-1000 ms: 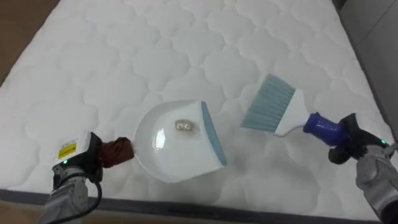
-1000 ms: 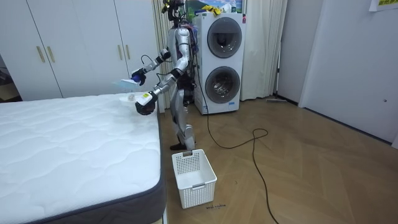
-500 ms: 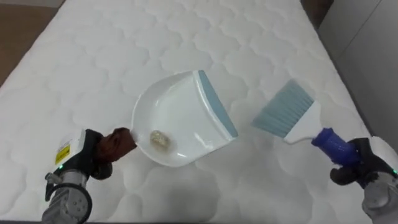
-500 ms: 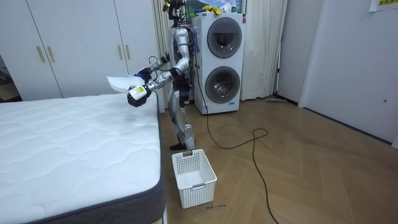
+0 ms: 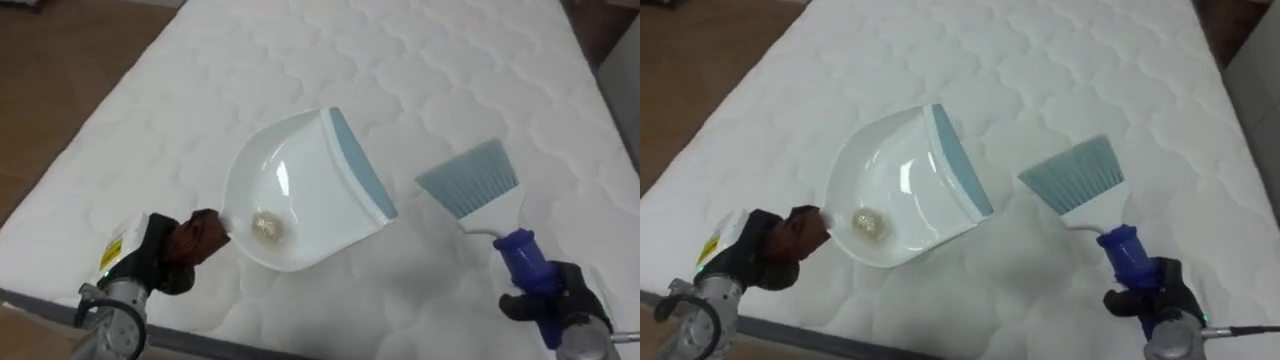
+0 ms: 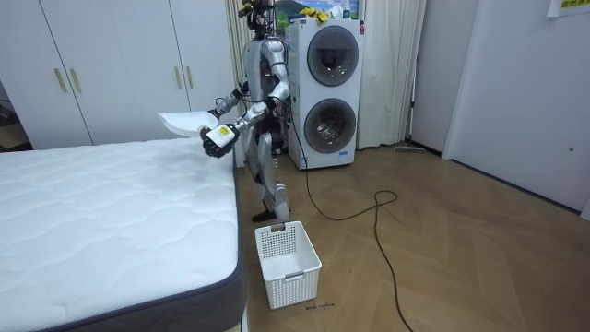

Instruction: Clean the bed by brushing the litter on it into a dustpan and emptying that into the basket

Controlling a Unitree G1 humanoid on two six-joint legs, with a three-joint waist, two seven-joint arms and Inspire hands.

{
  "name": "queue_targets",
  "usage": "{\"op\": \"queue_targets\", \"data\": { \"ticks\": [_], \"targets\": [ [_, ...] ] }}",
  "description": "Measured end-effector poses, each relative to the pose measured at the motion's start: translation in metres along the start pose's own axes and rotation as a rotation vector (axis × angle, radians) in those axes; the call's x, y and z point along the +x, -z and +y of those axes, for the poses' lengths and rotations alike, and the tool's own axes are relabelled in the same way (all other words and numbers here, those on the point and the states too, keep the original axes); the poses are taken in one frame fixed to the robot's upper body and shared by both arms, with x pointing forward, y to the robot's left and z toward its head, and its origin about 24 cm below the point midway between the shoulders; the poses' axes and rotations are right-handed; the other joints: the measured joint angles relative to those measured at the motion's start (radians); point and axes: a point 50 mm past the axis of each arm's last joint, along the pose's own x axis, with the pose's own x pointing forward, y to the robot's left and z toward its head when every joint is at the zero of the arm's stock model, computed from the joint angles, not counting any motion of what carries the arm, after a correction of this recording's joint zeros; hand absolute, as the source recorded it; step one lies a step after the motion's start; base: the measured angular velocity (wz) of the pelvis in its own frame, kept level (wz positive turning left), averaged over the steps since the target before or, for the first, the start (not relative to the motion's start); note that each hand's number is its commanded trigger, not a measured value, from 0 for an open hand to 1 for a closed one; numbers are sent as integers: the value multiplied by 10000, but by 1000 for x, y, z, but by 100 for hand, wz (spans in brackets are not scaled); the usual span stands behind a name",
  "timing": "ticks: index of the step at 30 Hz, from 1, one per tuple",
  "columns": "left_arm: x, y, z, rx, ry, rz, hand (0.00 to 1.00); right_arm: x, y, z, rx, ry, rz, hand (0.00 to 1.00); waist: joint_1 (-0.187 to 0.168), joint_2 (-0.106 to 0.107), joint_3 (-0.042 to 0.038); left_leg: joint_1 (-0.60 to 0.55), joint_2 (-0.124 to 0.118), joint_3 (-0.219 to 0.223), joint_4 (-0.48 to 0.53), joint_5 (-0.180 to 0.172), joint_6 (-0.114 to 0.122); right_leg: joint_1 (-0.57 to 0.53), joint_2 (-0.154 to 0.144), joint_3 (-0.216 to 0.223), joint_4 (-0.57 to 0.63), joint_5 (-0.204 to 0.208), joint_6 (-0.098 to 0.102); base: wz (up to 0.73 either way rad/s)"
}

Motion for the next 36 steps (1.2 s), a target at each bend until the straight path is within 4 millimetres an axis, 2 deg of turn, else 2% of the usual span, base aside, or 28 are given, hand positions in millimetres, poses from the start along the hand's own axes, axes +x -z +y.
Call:
{"op": "queue_targets", "data": {
  "ticks": [5,8,10,11,12,13,14,15,16,17,18,20,21,25,26,28,30,31,32,33,34,35,36],
  "targets": [
    [-5,2,-9,-297,116,123,100,0,-6,3,485,-425,-316,0,70,-72,-43,-253,-1,-503,289,72,-110,211,18,-381,24,-195,-58,46],
    [-5,2,-10,-342,189,98,100,-1,-5,5,1028,-644,-268,0,65,-108,-42,-483,-33,-780,515,112,-179,388,24,-602,30,-304,-82,66],
    [-5,1,-10,-335,260,0,100,-4,0,5,1303,-676,-107,0,71,-146,-46,-638,-23,-683,702,132,-212,564,25,-873,32,-395,-95,86],
    [-5,0,-11,-366,256,-59,100,-6,3,6,1469,-693,-41,0,5,-155,-41,-871,24,-470,890,136,-219,664,20,-1171,28,-461,-111,106],
    [-5,-1,-12,-420,266,-128,100,-7,6,5,1612,-696,15,0,-68,-160,-40,-1170,217,423,1156,135,-216,727,16,-1391,21,-557,-121,114],
    [-5,-2,-12,-444,271,-159,100,-8,7,5,1652,-696,38,0,-91,-163,-37,-1333,375,1022,1293,140,-205,748,15,-1481,20,-616,-145,112],
    [-5,-2,-14,-498,309,-160,100,-8,7,6,1701,-706,70,0,-155,-136,-16,-1588,670,1872,1572,170,-156,809,22,-1859,21,-711,-179,108],
    [-6,-2,-16,-518,385,-143,100,-8,7,5,1713,-703,56,0,-172,-60,22,-1784,868,2336,1789,179,-141,851,-23,-2164,18,-821,-183,102],
    [-6,-1,-17,-532,422,-116,100,-8,7,5,1743,-689,28,0,-195,-23,46,-1857,914,2434,1879,183,-133,829,-41,-2346,52,-925,-174,95],
    [-7,2,-20,-532,551,23,100,-8,8,5,1788,-686,68,0,-238,37,84,-1930,908,2444,1910,226,-116,804,-112,-2664,163,-1049,-120,71],
    [-7,7,-22,-496,679,212,100,-8,8,5,1816,-687,81,0,-140,135,59,-2021,866,2406,1906,281,-96,776,-160,-2857,243,-1141,-31,62],
    [-7,9,-22,-470,695,336,100,-7,8,5,1866,-693,79,0,16,265,27,-2160,757,2324,1831,407,-31,726,-216,-3071,303,-1158,-4,46],
    [-7,9,-21,-448,672,340,100,-7,7,6,1976,-783,97,0,40,297,20,-2198,645,2320,1768,499,51,712,-262,-3181,427,-1159,-53,52],
    [-6,9,-18,-204,555,277,100,-7,7,6,2053,-977,81,0,103,299,2,-2161,220,2184,1448,759,227,850,-499,-3221,600,-1271,85,51],
    [-6,9,-16,-121,529,235,100,-7,7,5,2098,-1025,93,0,135,296,0,-2148,83,2016,1363,783,254,888,-578,-3284,682,-1299,133,52],
    [-6,7,-14,15,549,94,100,-8,9,5,2201,-1128,163,0,68,287,4,-2116,-122,1683,1321,812,305,968,-670,-3206,934,-1317,162,66],
    [-5,3,-14,94,596,-261,100,-10,15,5,2271,-1213,319,0,61,225,10,-2020,-336,1140,1301,799,361,959,-762,-2837,1569,-1317,162,73],
    [-5,1,-13,63,634,-343,100,-11,17,5,2292,-1202,365,0,62,199,9,-2008,-369,1024,1323,779,388,914,-765,-2695,1734,-1315,160,77],
    [-5,0,-13,18,663,-468,100,-11,19,4,2315,-1161,427,0,-7,123,4,-1991,-486,658,1354,768,404,808,-764,-2250,2154,-1315,156,79],
    [-5,-1,-13,3,644,-547,100,-11,20,2,2337,-1093,433,0,-72,61,4,-1988,-567,74,1359,780,396,633,-658,-1542,2393,-1569,-2,77],
    [-5,-1,-12,7,625,-561,100,-11,20,2,2359,-1073,413,0,-79,30,-8,-2010,-618,-168,1350,797,372,489,-455,-993,2206,-1766,-121,70],
    [-5,-1,-11,-11,579,-520,100,-11,16,0,2438,-1016,273,0,-85,5,11,-2040,-680,-501,1337,839,314,91,-82,-233,1620,-1957,-294,68],
    [-5,1,-10,-10,543,-476,100,-12,14,0,2473,-973,135,0,-118,-8,28,-2072,-782,-776,1396,880,282,-300,173,244,1147,-1466,-310,85]
  ]
}}
